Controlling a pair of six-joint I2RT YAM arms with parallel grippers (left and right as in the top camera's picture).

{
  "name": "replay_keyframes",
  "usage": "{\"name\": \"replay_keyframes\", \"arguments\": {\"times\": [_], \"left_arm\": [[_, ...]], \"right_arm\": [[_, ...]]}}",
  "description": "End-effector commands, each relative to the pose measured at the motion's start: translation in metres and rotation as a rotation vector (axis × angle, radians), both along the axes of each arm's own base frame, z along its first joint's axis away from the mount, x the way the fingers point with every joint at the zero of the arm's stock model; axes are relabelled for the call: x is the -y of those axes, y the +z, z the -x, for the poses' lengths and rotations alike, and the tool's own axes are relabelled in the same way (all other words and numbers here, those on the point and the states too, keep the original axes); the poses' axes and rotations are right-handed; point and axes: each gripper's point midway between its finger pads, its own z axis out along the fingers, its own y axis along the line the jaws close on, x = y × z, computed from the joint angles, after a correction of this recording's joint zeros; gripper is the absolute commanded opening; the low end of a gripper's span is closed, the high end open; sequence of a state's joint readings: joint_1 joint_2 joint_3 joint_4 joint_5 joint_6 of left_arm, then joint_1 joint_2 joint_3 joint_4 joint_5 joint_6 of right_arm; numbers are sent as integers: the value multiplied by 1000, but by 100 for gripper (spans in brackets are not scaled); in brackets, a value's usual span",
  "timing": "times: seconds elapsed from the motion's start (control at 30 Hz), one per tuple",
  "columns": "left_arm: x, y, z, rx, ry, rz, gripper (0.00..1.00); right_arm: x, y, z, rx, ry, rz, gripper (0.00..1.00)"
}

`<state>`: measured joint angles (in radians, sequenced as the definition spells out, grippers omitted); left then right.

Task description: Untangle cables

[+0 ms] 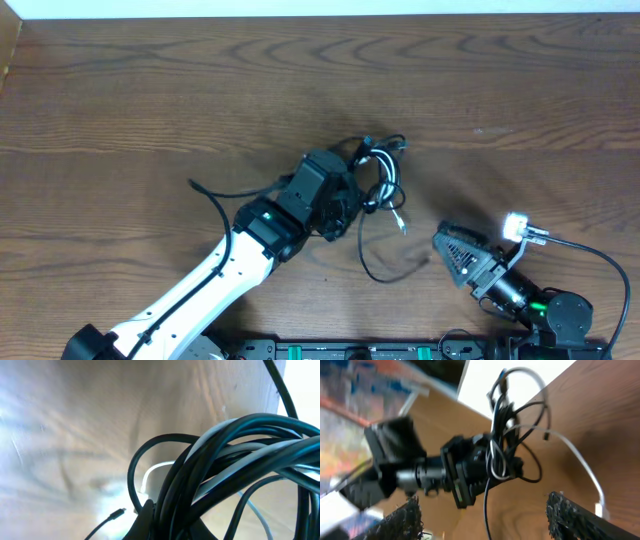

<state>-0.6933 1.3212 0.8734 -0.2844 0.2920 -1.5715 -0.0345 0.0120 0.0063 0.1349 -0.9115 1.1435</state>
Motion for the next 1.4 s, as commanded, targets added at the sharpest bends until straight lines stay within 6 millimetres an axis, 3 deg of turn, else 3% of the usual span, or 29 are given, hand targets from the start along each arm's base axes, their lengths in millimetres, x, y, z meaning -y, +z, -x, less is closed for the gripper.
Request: {"name": "replay_keyframes", "arguments": {"times": [0.0, 0.17, 0.27, 0.37, 0.53, 0.63, 0.8, 0.97, 1.1, 1.23, 1.37], "left_arm": [[23, 8, 27, -121, -81, 118, 8], [35, 10, 44, -138, -145, 130, 8], [41, 9, 53, -139, -174, 127, 8], [46, 10, 61, -141, -201, 126, 8], [51, 9, 68, -140, -223, 121, 8], [50, 9, 67, -135, -216, 116, 8], [36, 0, 46, -42, -131, 22, 9], [10, -10, 17, 61, 15, -120, 11], [-1, -21, 7, 84, 70, -194, 15], [-24, -46, 3, 72, 127, -343, 15], [-18, -62, 14, 22, 32, -367, 13]], "right_arm": [[-12, 0, 12, 100, 76, 76, 73], [-13, 1, 11, 110, 70, 79, 63], [-13, 1, 10, 107, 57, 74, 49], [-13, 1, 10, 95, 60, 65, 49], [-18, 2, 14, 92, 91, 58, 23], [-20, 5, 17, 61, 109, 22, 1], [-24, 36, 32, 176, 169, -25, 1], [-24, 61, 45, 272, 194, -69, 1], [-24, 68, 49, 289, 201, -86, 1], [-24, 68, 49, 290, 201, -85, 1], [-24, 58, 43, 278, 185, -50, 4]]}}
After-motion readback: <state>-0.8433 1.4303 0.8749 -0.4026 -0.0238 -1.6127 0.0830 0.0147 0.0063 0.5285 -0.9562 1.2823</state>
